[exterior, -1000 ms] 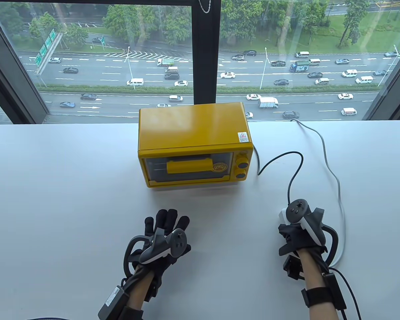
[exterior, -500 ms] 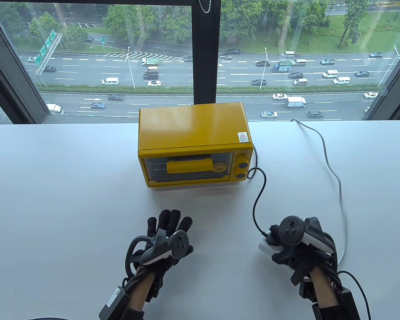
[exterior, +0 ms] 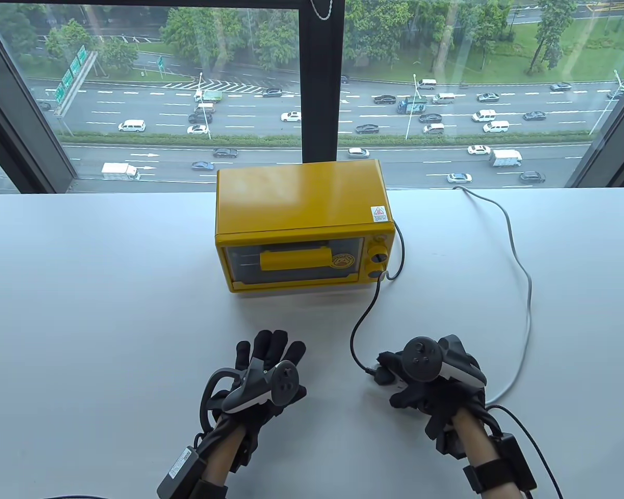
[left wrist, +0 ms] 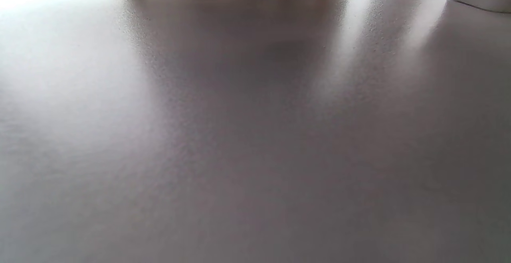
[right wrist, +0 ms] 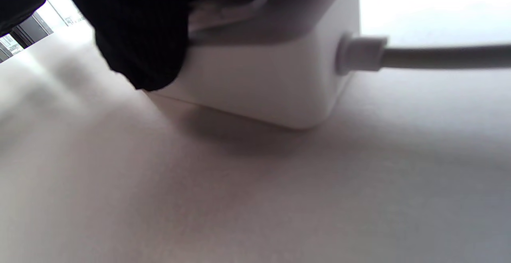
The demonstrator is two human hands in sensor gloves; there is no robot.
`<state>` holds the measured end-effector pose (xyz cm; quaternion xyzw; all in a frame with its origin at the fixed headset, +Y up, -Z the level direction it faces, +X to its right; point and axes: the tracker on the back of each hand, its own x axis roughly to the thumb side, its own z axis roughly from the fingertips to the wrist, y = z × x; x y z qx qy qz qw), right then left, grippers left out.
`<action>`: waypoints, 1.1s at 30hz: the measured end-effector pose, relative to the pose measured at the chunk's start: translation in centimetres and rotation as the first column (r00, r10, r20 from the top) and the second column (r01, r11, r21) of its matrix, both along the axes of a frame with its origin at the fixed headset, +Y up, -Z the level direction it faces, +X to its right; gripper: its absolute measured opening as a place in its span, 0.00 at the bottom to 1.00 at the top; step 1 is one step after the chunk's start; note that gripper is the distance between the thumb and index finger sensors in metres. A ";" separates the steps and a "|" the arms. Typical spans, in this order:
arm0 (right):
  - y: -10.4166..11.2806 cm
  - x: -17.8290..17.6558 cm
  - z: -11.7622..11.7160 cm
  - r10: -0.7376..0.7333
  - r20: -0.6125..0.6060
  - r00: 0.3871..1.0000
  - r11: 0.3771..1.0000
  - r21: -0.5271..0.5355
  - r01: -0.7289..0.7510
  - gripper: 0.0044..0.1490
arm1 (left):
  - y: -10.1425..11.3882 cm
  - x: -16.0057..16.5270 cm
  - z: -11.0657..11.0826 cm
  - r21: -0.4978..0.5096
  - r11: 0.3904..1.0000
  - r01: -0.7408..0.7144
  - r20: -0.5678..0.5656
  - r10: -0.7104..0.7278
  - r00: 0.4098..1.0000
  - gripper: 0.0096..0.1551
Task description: Unplug the oven
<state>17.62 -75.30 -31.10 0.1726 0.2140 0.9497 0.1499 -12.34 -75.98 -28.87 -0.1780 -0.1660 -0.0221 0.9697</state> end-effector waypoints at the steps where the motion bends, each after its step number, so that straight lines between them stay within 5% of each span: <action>1: -0.1 0.2 -0.1 -0.024 0.014 1.000 1.000 -0.013 0.024 0.54 | 0.1 0.3 0.0 0.002 1.000 -0.028 0.016 0.028 0.999 0.44; 14: -0.5 0.8 -0.1 -0.038 0.131 0.991 0.999 -0.027 0.041 0.51 | 2.8 10.3 -1.2 0.039 0.995 -0.093 0.331 0.075 0.941 0.49; 20: -0.5 0.8 -0.3 -0.021 0.162 0.987 0.999 -0.039 0.028 0.52 | 1.5 12.9 -2.6 -0.016 0.997 -0.069 0.361 0.070 0.930 0.47; 33: -0.6 1.1 -0.4 -0.026 0.164 0.986 0.999 -0.040 0.033 0.51 | 0.5 14.5 -4.4 0.062 0.989 -0.134 0.342 0.105 0.934 0.39</action>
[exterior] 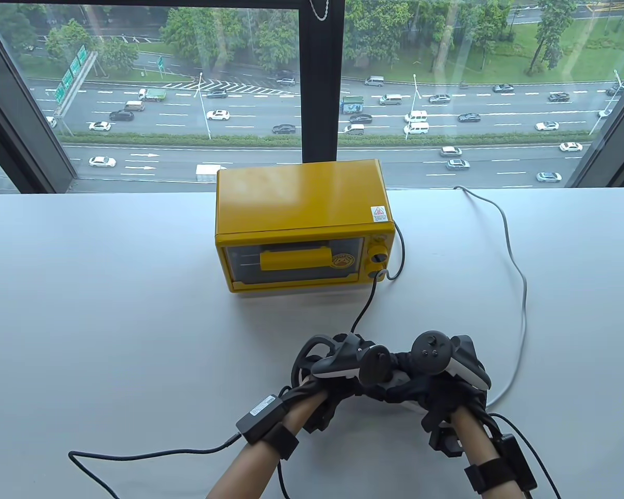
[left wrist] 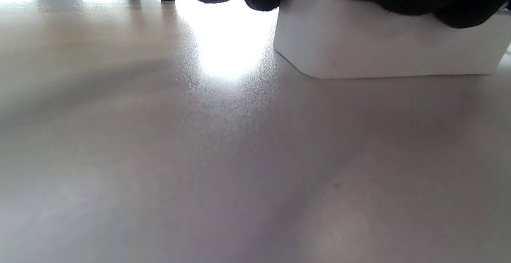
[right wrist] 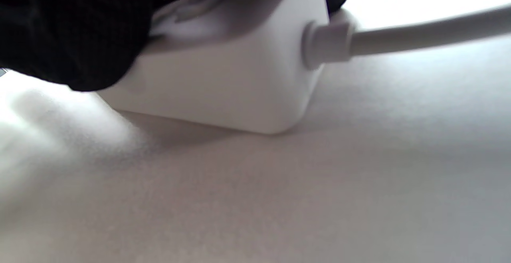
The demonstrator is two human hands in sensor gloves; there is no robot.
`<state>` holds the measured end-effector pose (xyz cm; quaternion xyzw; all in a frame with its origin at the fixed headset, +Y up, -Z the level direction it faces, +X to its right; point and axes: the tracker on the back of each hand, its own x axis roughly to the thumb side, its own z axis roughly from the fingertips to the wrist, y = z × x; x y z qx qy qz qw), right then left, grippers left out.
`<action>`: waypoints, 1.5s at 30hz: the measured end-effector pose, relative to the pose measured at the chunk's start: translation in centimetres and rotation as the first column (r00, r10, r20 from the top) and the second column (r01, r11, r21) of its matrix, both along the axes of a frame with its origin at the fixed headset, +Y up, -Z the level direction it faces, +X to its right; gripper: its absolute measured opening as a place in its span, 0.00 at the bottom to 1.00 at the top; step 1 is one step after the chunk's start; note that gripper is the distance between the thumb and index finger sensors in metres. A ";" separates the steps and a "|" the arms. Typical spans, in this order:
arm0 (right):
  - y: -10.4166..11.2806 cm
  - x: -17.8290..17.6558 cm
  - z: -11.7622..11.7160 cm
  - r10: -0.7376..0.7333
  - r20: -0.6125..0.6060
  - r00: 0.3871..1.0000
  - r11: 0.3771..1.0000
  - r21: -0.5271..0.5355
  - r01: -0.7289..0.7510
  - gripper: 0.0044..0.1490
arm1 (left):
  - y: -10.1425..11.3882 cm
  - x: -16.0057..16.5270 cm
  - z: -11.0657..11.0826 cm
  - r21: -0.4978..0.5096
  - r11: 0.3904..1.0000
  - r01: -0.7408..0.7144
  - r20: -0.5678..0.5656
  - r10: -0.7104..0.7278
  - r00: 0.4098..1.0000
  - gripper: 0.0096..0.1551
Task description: Unplug the oven
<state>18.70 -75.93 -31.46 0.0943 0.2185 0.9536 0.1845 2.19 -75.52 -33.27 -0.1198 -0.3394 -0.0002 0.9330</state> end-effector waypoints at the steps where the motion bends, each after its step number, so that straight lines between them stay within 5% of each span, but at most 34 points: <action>1: 0.0 0.0 0.0 -0.002 -0.001 1.000 1.000 0.002 0.002 0.51 | 0.0 0.0 -0.2 -0.003 1.000 -0.027 0.006 0.027 1.000 0.37; 6: 0.0 -0.1 0.0 -0.003 -0.010 1.000 1.000 -0.027 0.003 0.50 | 0.4 -0.1 -0.6 -0.063 0.995 -0.078 0.038 0.081 0.996 0.36; 8: 0.0 0.0 -0.1 -0.003 -0.007 1.000 0.999 -0.035 0.002 0.50 | 2.6 -1.3 -0.6 -0.038 0.973 -0.229 0.021 0.230 0.973 0.35; 9: 0.0 0.0 -0.1 -0.009 -0.009 1.000 0.999 -0.034 0.009 0.50 | 4.2 -1.7 -0.8 -0.120 0.919 -0.375 0.019 0.380 0.925 0.34; 11: 0.0 0.0 -0.1 -0.012 -0.012 1.000 0.999 -0.032 0.012 0.50 | 6.7 -2.9 -0.3 -0.137 0.946 -0.295 0.003 0.298 0.954 0.33; 13: 0.0 0.0 -0.1 -0.008 -0.011 1.000 0.999 -0.032 0.007 0.50 | 7.4 -4.0 0.6 -0.007 0.981 -0.193 0.038 0.193 0.980 0.33; 20: -0.1 -0.1 0.0 0.011 -0.013 1.000 0.999 -0.047 -0.012 0.50 | 4.2 -7.4 1.9 0.055 0.998 -0.037 -0.012 0.038 0.999 0.33; 33: -0.1 -0.2 0.2 0.018 -0.004 1.000 0.998 -0.064 -0.019 0.51 | 0.4 -8.8 1.3 -0.097 0.990 0.104 -0.077 -0.112 0.991 0.33; 45: -0.1 -0.3 0.4 0.026 -0.027 0.999 0.997 -0.067 -0.028 0.52 | 0.8 -9.9 1.7 -0.165 0.984 0.060 -0.095 -0.077 0.993 0.35</action>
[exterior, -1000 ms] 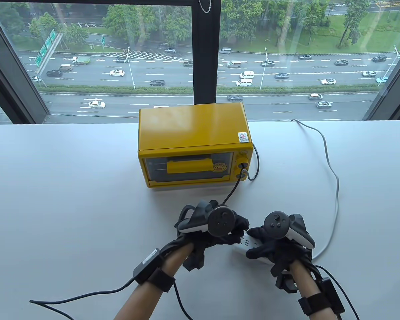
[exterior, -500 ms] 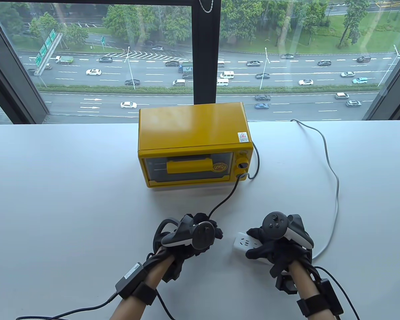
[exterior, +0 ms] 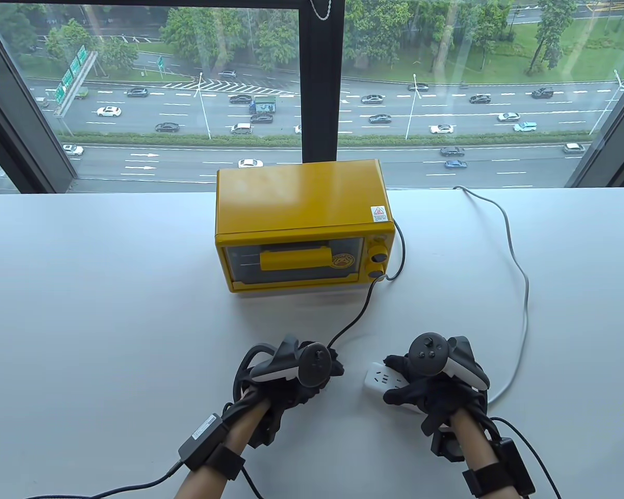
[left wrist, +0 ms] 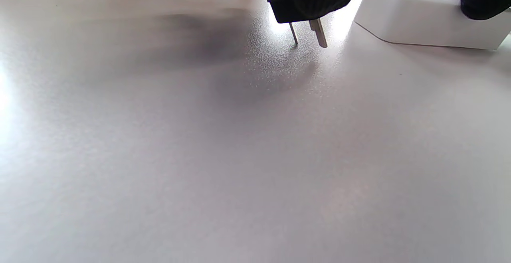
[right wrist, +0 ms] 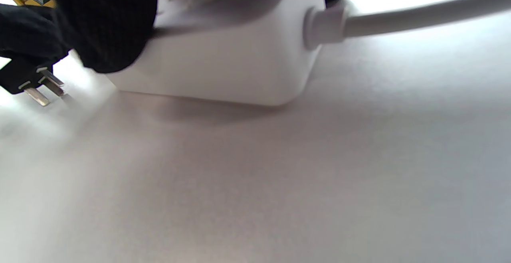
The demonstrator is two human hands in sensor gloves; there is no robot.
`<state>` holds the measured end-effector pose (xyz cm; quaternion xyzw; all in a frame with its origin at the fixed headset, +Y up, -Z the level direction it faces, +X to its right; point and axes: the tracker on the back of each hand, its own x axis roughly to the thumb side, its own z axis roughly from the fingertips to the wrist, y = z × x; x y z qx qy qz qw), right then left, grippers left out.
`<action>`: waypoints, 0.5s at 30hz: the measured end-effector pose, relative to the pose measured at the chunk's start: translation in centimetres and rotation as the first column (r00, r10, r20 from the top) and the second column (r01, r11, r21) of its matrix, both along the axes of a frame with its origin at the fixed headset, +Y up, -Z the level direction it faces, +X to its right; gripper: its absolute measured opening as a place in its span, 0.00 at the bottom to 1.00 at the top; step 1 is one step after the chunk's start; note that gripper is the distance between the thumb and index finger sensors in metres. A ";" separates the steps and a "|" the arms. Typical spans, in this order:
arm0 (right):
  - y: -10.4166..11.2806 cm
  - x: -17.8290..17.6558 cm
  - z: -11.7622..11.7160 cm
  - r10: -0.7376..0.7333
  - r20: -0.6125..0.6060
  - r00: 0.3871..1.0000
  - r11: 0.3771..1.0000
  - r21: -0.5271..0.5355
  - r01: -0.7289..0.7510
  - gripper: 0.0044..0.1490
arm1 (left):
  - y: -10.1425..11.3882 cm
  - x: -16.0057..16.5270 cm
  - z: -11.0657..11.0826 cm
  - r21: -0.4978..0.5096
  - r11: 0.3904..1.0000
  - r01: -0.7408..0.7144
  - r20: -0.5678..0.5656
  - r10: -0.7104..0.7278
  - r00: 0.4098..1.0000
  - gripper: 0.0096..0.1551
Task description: Unplug the oven
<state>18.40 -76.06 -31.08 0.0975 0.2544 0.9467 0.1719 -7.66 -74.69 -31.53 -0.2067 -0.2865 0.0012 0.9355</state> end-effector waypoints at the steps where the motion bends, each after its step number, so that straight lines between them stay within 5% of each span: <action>1: 0.0 0.0 0.0 -0.002 -0.004 1.000 1.000 -0.001 0.002 0.52 | 0.3 -0.2 0.1 0.012 1.000 -0.014 -0.008 0.014 1.000 0.35; 5: 0.8 0.3 0.2 -0.029 -0.021 0.999 1.000 -0.011 0.028 0.52 | 1.6 -1.1 0.5 0.032 0.997 -0.066 -0.046 0.067 0.997 0.34; 8: 2.7 1.1 0.5 -0.036 0.033 0.999 0.999 0.008 0.035 0.42 | 3.4 -2.3 0.9 0.102 0.993 -0.056 -0.141 0.070 0.988 0.34; 15: 6.7 4.5 0.6 -0.017 0.222 0.975 0.932 0.356 -0.065 0.40 | 5.5 -6.1 1.1 0.282 0.958 -0.050 -0.339 0.149 0.929 0.41</action>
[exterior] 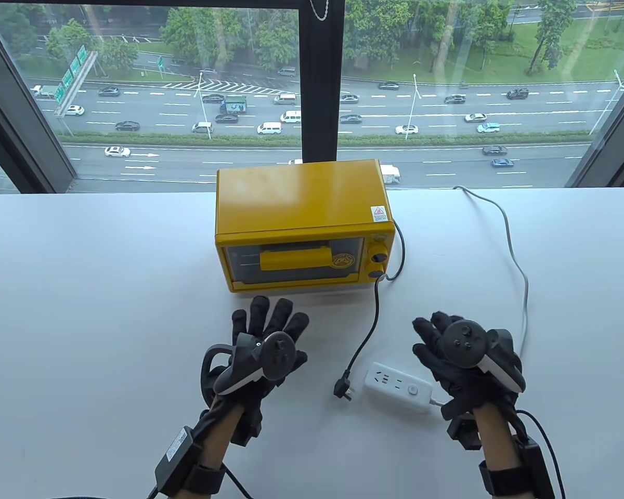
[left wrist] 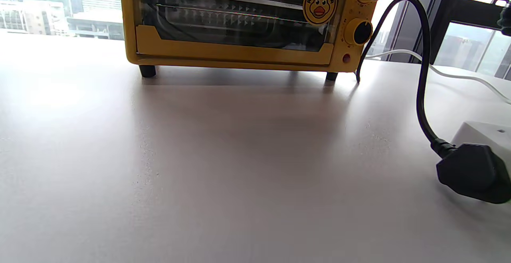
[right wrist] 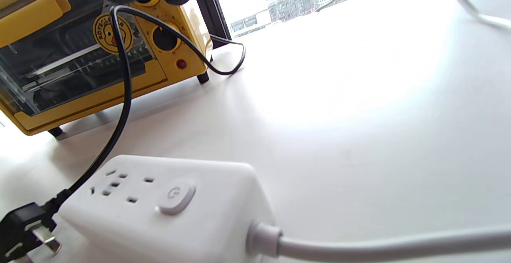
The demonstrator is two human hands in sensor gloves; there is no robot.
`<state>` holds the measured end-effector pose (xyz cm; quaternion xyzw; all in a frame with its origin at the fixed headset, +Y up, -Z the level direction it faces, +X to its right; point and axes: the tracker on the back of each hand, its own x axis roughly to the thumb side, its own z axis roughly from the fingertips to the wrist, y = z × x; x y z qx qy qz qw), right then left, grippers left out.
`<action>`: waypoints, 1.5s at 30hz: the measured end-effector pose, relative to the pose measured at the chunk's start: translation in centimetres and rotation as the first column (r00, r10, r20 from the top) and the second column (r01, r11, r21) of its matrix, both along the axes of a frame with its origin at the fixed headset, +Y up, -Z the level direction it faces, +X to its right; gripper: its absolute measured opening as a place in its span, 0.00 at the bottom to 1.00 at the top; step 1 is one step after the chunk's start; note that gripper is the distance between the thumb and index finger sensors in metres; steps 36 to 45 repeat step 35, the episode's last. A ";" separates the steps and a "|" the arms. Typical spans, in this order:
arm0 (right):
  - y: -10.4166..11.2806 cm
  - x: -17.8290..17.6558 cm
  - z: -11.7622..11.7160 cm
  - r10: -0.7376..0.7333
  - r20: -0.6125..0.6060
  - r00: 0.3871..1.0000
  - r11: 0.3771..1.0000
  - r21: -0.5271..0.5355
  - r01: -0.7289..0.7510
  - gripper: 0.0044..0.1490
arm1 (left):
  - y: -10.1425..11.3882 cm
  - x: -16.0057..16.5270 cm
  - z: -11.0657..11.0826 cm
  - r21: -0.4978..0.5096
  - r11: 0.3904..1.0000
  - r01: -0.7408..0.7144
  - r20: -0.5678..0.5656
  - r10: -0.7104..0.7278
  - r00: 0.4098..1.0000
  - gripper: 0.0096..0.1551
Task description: Unplug the oven
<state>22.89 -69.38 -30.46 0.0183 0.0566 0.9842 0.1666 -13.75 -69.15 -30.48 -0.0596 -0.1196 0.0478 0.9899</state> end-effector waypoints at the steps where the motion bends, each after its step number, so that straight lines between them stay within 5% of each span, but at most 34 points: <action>1: 0.1 0.6 0.0 0.008 0.025 1.000 0.999 0.045 -0.009 0.41 | -0.2 -0.6 0.0 0.003 1.000 -0.014 -0.023 0.014 1.000 0.42; 6: -0.7 2.7 -0.3 0.076 0.105 0.992 0.986 0.138 -0.090 0.44 | -1.8 -2.5 -0.4 -0.001 1.000 0.010 -0.085 -0.010 0.996 0.43; 22: -4.5 5.5 0.0 0.181 0.182 0.967 0.982 0.022 -0.188 0.47 | -5.2 -4.1 -0.3 -0.145 0.982 0.118 -0.103 -0.133 0.986 0.44; 45: -5.8 5.0 0.3 0.200 0.170 0.965 0.980 -0.047 -0.194 0.47 | -5.7 -3.7 -0.4 -0.174 0.976 0.133 -0.082 -0.149 0.985 0.45</action>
